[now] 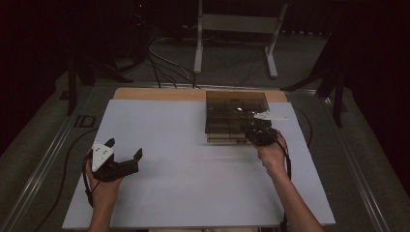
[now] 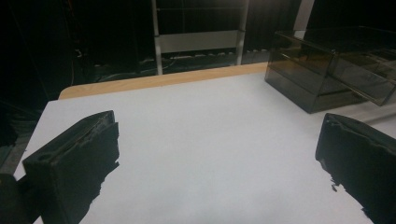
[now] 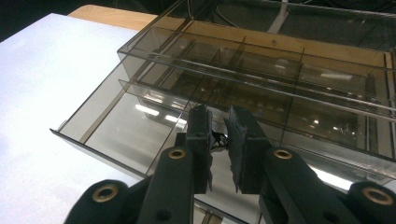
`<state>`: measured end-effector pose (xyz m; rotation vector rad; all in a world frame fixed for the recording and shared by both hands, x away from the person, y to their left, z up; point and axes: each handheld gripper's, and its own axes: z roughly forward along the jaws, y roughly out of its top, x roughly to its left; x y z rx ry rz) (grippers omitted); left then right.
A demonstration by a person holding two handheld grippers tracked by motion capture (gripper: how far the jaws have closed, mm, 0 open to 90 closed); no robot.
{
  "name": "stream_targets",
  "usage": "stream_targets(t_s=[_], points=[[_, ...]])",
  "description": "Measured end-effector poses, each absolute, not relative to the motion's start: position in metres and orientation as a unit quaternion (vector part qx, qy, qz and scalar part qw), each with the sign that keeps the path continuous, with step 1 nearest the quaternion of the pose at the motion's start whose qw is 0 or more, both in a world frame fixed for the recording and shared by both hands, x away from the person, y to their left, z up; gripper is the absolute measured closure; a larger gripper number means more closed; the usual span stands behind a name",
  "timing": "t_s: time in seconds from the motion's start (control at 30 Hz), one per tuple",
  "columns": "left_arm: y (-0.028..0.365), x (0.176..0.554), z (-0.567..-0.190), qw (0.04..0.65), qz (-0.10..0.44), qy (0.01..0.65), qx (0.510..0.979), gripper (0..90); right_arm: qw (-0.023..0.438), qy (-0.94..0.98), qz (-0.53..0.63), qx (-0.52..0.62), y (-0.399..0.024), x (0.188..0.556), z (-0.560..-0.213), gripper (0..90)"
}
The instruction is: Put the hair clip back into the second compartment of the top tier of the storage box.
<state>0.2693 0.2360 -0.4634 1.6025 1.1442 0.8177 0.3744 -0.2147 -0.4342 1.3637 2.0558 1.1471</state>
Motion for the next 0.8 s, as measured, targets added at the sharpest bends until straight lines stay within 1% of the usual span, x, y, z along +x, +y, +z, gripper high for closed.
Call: stream_targets(t_s=[0.47,0.5,0.53,0.63,0.73,0.77,0.8], points=[[0.2356,0.2697,-0.464,0.485,0.335,0.471,0.657,0.3,0.207,0.742,0.402,0.495,-0.2115,0.3828,-0.4397,79.3],[0.2356,0.2697,-0.464,0.485,0.334,0.471,0.657,0.3,0.207,0.742,0.402,0.495,-0.2115,0.3833,-0.4401,79.0],[0.2356,0.2697,-0.464,0.485,0.335,0.471,0.656,0.3,0.206,0.741,0.403,0.496,-0.2118,0.3838,-0.4403,76.9],[0.2358,0.2695,-0.4638,0.484,0.335,0.47,0.657,0.3,0.199,0.726,0.424,0.503,-0.2149,0.3846,-0.4394,49.0],[0.2358,0.2695,-0.4639,0.485,0.335,0.47,0.657,0.3,0.201,0.722,0.429,0.504,-0.2165,0.3838,-0.4375,33.8],[0.2357,0.2695,-0.4639,0.485,0.335,0.47,0.657,0.3,0.202,0.723,0.428,0.504,-0.2166,0.3836,-0.4371,29.4],[0.2356,0.2695,-0.4638,0.485,0.335,0.47,0.657,0.3,0.201,0.723,0.427,0.504,-0.2169,0.3834,-0.4369,26.8]])
